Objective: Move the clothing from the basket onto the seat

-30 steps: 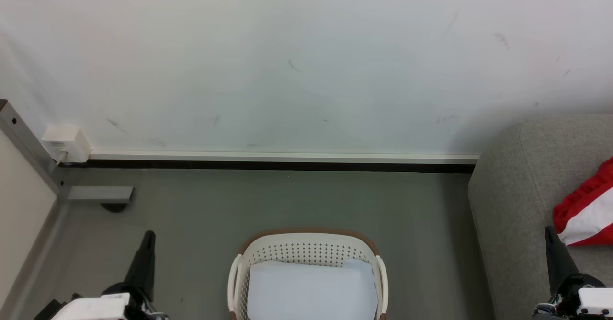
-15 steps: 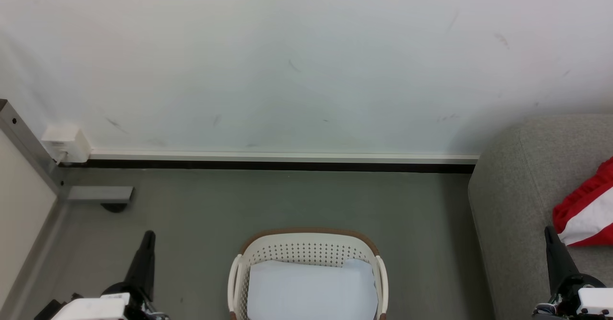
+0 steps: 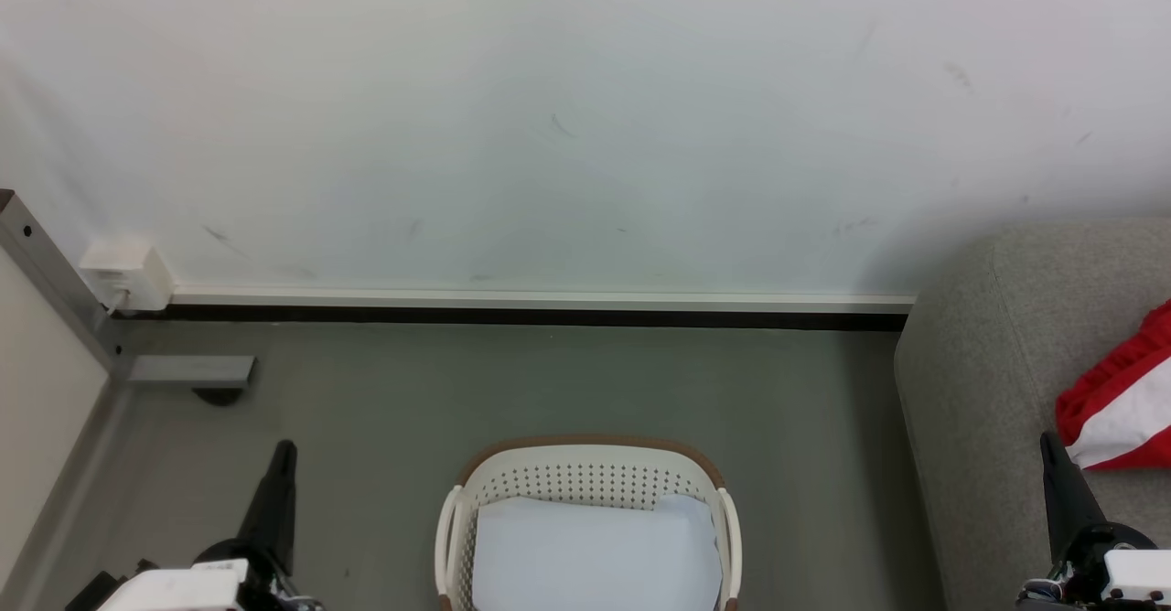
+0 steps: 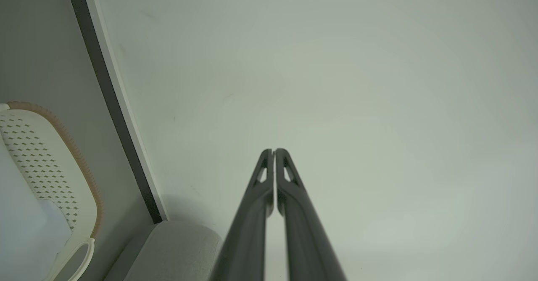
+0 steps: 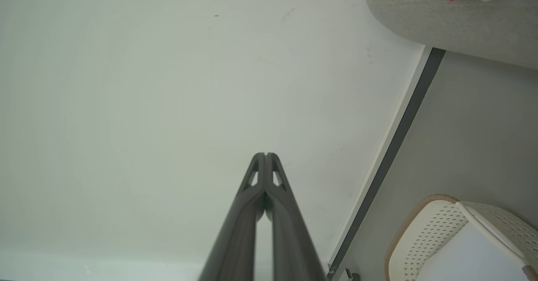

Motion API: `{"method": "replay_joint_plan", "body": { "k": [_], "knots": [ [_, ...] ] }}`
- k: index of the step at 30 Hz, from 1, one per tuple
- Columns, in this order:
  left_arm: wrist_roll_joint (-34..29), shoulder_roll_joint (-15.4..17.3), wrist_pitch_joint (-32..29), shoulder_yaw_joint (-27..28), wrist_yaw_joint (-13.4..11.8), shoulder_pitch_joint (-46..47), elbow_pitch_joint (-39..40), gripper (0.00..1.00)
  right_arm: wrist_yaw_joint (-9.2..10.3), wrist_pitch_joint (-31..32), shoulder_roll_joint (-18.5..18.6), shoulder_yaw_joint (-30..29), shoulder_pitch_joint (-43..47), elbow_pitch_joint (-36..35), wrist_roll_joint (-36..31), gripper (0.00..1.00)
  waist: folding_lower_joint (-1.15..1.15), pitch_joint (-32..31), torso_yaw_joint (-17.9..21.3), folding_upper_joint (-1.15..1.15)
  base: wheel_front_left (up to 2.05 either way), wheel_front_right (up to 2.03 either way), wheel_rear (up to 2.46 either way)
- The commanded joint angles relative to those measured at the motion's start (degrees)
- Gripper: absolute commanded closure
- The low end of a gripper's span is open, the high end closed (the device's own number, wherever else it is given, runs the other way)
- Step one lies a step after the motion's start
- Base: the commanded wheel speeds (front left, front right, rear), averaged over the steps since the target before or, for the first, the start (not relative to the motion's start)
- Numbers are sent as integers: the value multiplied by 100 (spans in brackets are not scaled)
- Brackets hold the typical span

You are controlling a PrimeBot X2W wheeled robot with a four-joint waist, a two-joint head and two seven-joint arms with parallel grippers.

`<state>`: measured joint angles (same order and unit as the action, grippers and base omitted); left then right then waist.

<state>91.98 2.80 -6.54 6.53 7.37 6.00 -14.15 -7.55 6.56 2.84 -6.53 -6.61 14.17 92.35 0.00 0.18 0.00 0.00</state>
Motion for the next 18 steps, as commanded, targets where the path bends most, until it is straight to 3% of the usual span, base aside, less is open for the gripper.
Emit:
{"method": "replay_joint_plan", "body": {
  "k": [1,18],
  "knots": [
    [78,12,-22,12,27,42,22,100,12,16,-1,-23,78,-35,11,100,0,0,0,0,0,0,0],
    [78,12,-21,11,27,41,22,100,12,15,-1,-21,78,-35,12,100,0,0,0,0,0,0,0]
  ]
}}
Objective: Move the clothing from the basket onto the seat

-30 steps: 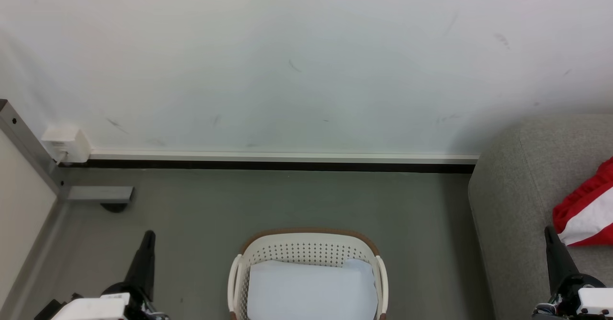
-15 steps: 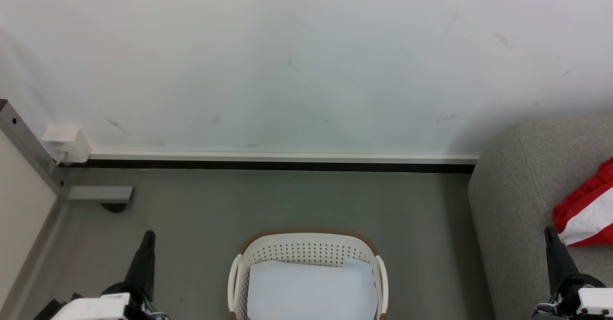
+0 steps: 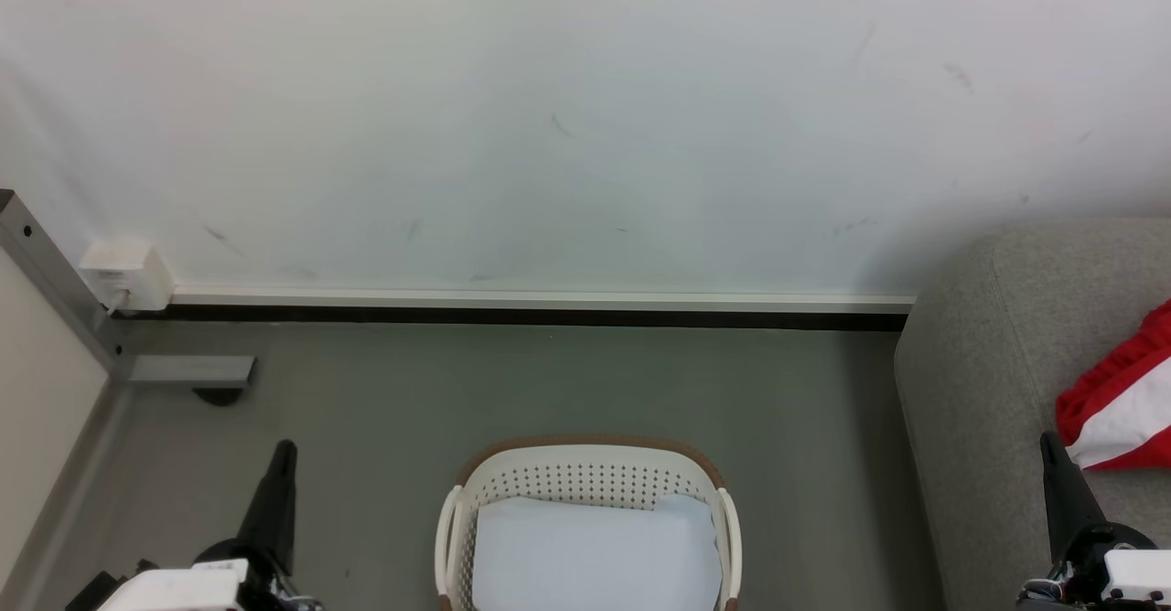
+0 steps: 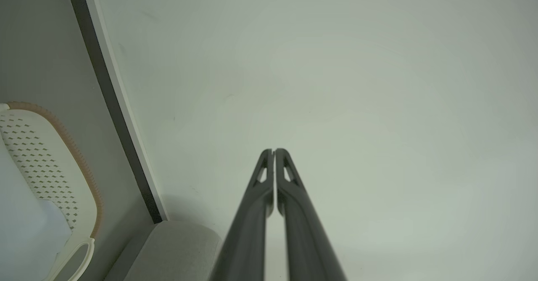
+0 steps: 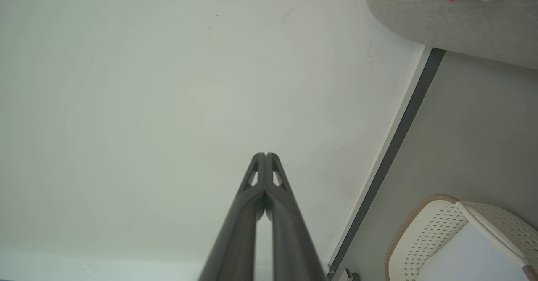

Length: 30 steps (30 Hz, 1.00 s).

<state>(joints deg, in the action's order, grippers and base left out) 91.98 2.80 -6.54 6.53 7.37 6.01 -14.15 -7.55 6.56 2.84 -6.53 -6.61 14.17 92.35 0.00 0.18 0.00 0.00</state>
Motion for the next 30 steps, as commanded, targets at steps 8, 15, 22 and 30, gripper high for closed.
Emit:
{"method": "replay_joint_plan", "body": {
  "k": [8,15,22,30],
  "knots": [
    [78,13,-21,11,27,41,23,100,12,15,-1,-22,78,-35,12,100,0,0,0,0,0,0,0],
    [79,13,-21,11,28,41,23,100,12,15,-1,-21,79,-35,12,100,0,0,0,0,0,0,0],
    [79,13,-21,11,28,40,23,100,12,15,-1,-20,78,-35,12,100,0,0,0,0,0,0,0],
    [79,13,-20,11,28,40,23,100,12,14,-1,-21,78,-35,13,100,0,0,0,0,0,0,0]
  ]
}}
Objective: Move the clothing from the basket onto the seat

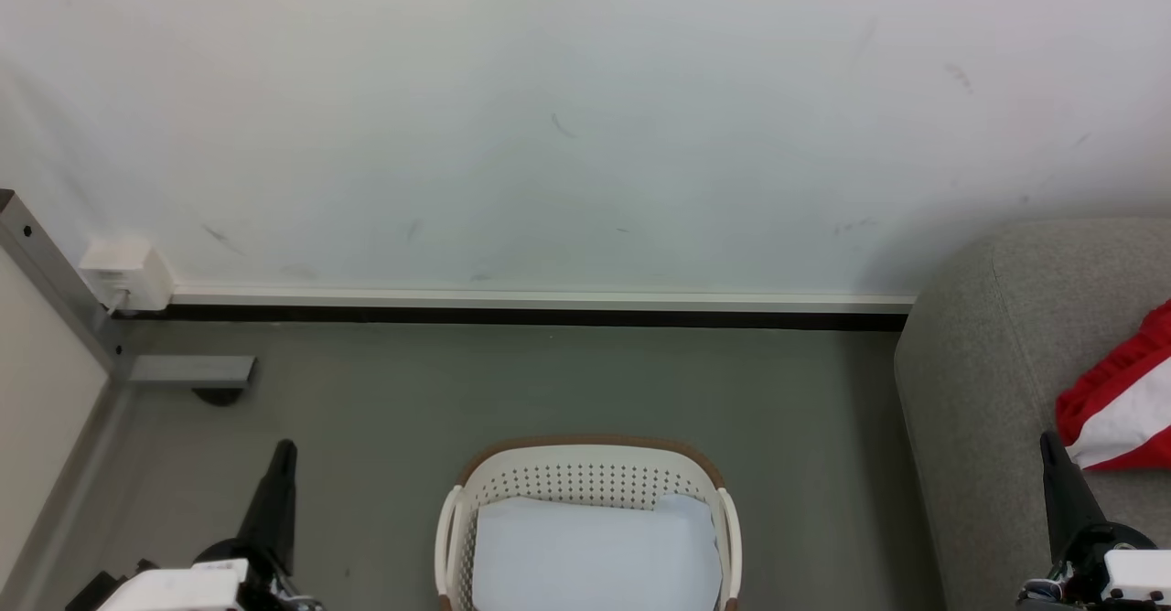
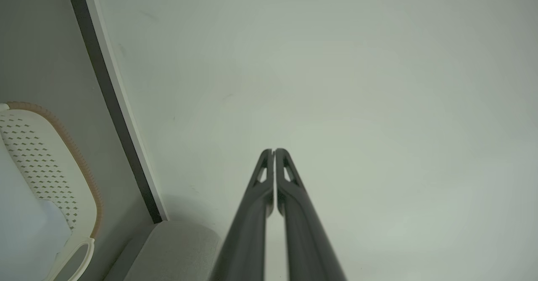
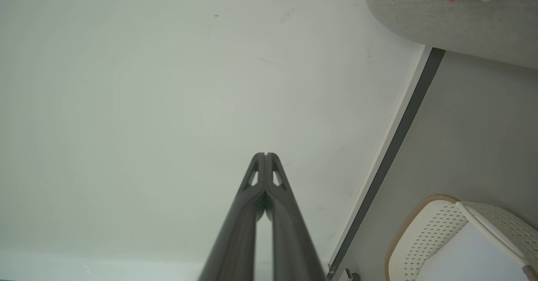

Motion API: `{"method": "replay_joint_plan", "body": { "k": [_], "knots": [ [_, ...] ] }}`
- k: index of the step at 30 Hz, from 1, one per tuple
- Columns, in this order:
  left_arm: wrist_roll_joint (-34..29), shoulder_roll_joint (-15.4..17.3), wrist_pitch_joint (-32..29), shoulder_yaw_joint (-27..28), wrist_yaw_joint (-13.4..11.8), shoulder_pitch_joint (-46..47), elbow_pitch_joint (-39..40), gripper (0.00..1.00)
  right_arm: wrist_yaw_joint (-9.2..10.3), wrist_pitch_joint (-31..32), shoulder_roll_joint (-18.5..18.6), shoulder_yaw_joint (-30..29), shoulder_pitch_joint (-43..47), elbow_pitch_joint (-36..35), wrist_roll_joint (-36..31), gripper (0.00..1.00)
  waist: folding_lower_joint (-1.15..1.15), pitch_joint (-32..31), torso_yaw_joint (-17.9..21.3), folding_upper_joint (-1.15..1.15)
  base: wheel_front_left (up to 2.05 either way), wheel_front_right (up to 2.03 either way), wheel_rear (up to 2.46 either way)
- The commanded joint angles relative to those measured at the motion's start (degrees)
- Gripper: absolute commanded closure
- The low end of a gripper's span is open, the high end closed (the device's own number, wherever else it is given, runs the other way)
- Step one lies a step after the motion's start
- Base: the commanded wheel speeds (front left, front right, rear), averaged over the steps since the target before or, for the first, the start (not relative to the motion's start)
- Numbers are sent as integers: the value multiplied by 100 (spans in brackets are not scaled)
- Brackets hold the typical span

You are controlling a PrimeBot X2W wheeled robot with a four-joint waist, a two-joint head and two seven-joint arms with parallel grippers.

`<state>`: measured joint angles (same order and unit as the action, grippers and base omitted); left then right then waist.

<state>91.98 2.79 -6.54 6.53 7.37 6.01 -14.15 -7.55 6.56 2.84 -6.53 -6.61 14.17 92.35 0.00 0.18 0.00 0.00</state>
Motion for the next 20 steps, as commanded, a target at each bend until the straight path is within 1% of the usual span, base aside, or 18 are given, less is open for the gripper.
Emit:
{"method": "replay_joint_plan", "body": {
  "k": [1,20],
  "knots": [
    [79,14,-20,11,28,40,23,100,12,14,-1,-21,78,-35,13,100,0,0,0,0,0,0,0],
    [79,14,-20,10,28,40,23,100,12,14,-1,-21,78,-35,12,100,0,0,0,0,0,0,0]
  ]
}}
